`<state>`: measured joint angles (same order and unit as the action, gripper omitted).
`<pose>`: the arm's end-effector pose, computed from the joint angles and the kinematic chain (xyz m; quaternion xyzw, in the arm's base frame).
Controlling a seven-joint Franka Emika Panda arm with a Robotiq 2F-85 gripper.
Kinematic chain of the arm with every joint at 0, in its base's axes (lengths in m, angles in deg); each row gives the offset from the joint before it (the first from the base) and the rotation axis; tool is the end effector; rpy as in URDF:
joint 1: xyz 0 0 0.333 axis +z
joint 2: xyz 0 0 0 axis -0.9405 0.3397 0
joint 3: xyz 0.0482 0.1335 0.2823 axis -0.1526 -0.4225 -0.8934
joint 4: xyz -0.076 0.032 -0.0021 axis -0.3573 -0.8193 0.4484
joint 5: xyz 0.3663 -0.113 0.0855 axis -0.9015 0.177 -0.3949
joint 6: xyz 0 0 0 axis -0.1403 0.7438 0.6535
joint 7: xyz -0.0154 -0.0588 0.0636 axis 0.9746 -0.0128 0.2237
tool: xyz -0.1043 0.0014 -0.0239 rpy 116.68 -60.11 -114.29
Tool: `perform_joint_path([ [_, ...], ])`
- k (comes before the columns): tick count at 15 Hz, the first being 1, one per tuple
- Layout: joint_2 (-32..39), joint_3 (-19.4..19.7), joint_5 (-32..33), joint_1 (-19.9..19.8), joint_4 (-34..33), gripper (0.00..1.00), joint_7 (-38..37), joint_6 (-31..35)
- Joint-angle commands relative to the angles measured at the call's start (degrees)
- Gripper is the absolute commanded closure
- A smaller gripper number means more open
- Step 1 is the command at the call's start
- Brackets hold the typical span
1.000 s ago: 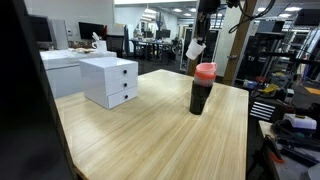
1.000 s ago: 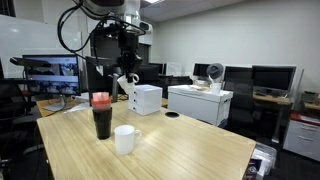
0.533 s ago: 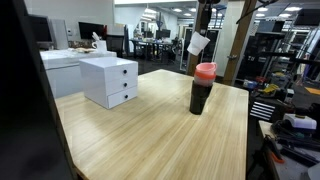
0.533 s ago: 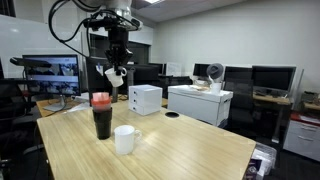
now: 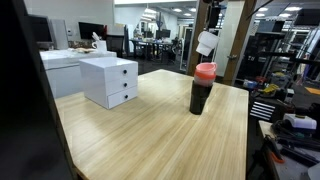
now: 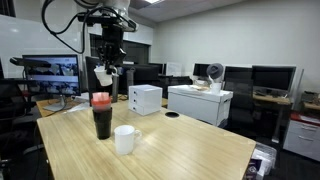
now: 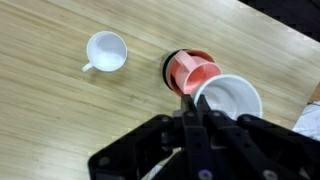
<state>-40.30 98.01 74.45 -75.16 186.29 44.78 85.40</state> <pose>0.4505 -0.1375 0.5046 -0.9900 -0.1214 0.0536 0.0487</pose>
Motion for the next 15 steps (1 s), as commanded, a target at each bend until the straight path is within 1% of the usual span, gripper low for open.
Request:
perform_joint_path([
  [1,-0.29,0.41,-0.76,0.19,-1.3,0.95,3.49,-4.69],
  [2,-0.83,-0.13,-0.69,0.48,-0.37,0.95,3.28,-5.26],
  [8,-0.26,-0.79,-0.01,1.08,0.29,0.95,2.85,-8.66],
  [15,1.03,-1.07,1.03,0.84,1.09,0.95,1.6,-6.98],
])
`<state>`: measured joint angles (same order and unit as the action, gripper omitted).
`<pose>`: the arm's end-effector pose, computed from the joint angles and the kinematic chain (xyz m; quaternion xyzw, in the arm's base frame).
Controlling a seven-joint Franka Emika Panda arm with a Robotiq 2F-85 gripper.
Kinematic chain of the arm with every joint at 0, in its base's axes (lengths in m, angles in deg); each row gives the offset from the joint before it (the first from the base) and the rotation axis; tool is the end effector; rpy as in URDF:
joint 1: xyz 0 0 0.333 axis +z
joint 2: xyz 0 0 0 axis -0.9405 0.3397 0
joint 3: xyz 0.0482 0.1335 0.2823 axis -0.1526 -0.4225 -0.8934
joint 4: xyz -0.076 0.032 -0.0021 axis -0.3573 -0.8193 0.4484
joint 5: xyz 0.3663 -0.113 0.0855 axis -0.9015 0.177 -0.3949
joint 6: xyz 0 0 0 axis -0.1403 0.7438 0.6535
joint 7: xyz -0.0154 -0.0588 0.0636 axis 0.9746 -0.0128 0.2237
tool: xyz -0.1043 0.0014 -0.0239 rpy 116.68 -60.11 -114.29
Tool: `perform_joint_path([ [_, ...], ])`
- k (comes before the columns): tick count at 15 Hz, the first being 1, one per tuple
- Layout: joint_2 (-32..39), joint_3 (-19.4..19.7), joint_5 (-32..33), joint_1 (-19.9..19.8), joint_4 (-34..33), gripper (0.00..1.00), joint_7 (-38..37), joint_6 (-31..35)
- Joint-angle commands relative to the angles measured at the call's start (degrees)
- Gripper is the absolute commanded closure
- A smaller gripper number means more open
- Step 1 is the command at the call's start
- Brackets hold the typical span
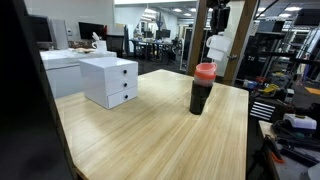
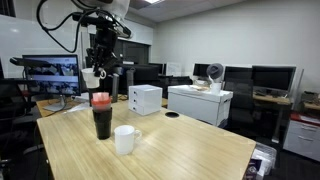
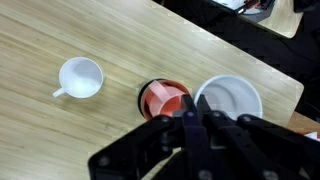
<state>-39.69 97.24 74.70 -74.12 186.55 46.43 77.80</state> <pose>0.4398 -0.1187 0.4895 -0.9781 -0.1514 0.1229 0.0726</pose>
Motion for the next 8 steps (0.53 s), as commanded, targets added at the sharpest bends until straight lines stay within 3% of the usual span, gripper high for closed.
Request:
perform_joint_path([
  [1,0.91,-0.3,0.8,-0.23,0.85,0.95,-0.06,0.9],
  [8,3.38,-0.51,0.96,-0.6,0.94,0.95,-0.75,4.95],
])
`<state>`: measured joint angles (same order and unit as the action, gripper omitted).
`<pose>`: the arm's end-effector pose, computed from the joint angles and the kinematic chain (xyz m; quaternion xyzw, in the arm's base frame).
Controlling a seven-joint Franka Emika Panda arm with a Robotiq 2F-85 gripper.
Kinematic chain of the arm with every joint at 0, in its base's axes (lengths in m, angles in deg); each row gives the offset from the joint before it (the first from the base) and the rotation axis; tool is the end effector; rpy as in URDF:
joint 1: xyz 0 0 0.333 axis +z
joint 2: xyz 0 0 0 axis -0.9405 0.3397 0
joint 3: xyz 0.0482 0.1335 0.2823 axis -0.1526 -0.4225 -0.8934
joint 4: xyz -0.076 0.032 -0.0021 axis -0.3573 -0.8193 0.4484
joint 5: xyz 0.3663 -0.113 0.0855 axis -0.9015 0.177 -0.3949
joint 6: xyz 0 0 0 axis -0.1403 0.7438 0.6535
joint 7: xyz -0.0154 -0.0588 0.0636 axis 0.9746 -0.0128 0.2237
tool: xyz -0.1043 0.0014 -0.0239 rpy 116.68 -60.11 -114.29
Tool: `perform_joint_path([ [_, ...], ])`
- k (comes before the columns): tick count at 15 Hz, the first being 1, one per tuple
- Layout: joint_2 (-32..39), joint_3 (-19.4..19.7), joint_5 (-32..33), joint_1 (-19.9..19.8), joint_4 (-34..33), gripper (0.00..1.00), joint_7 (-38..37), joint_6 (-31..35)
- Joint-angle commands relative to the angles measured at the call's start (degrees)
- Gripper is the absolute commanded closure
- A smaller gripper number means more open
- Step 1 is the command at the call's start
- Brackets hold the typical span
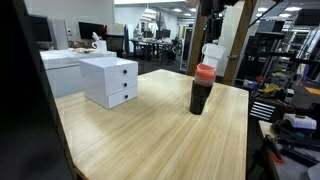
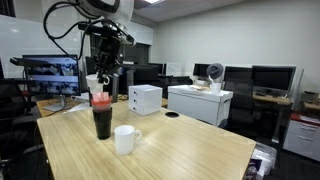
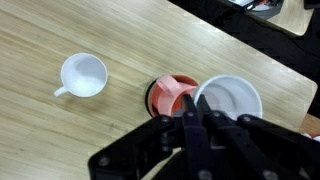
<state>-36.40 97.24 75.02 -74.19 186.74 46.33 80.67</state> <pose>0.4534 -0.1219 0.4646 -0.9779 -0.1490 0.1303 0.0674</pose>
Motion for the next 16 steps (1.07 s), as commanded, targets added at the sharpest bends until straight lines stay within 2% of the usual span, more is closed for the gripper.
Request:
perform_joint_path([
  [1,0.32,-0.52,0.52,-0.55,0.63,0.95,-0.71,2.42],
  [16,1.49,-0.45,3.33,-1.17,3.45,0.95,-1.38,6.26],
])
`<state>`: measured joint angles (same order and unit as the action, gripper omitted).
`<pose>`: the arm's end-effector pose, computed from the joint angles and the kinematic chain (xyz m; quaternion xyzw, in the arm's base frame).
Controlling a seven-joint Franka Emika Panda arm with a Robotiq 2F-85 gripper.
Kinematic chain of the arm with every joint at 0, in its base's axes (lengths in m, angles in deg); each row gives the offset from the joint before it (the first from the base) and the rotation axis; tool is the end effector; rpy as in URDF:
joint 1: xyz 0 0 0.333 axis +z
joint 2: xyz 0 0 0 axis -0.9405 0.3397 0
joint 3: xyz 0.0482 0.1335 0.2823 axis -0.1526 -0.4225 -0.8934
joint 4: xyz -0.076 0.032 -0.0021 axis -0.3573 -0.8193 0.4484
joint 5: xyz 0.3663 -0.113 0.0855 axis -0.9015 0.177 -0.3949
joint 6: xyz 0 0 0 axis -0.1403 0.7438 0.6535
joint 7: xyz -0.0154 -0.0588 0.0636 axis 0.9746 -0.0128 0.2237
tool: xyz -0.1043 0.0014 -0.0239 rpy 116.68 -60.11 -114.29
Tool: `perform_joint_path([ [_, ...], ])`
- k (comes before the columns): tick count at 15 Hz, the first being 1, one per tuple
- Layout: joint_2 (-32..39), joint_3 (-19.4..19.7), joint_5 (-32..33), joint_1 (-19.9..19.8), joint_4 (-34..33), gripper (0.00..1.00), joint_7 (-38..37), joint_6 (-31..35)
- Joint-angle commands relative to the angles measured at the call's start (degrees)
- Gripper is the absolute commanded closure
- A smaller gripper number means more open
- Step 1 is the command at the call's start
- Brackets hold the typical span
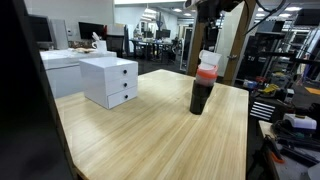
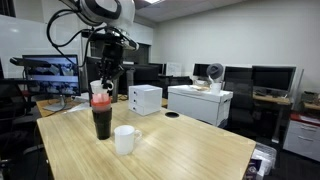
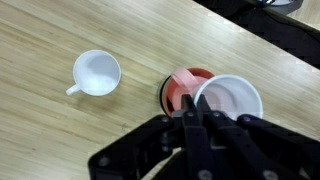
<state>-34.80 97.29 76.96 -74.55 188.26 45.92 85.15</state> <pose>0.4596 -0.1293 0.4442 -0.9800 -0.1465 0.1264 0.0457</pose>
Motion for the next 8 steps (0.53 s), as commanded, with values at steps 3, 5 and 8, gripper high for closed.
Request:
perform_joint_path([
  [3,-0.15,-0.34,1.66,-0.88,2.68,0.86,-0.66,2.44],
  [5,-0.14,-0.38,1.35,-0.8,3.72,0.92,-0.66,3.47],
  [8,-0.1,-0.5,1.38,-0.74,4.75,0.97,-0.82,5.06],
])
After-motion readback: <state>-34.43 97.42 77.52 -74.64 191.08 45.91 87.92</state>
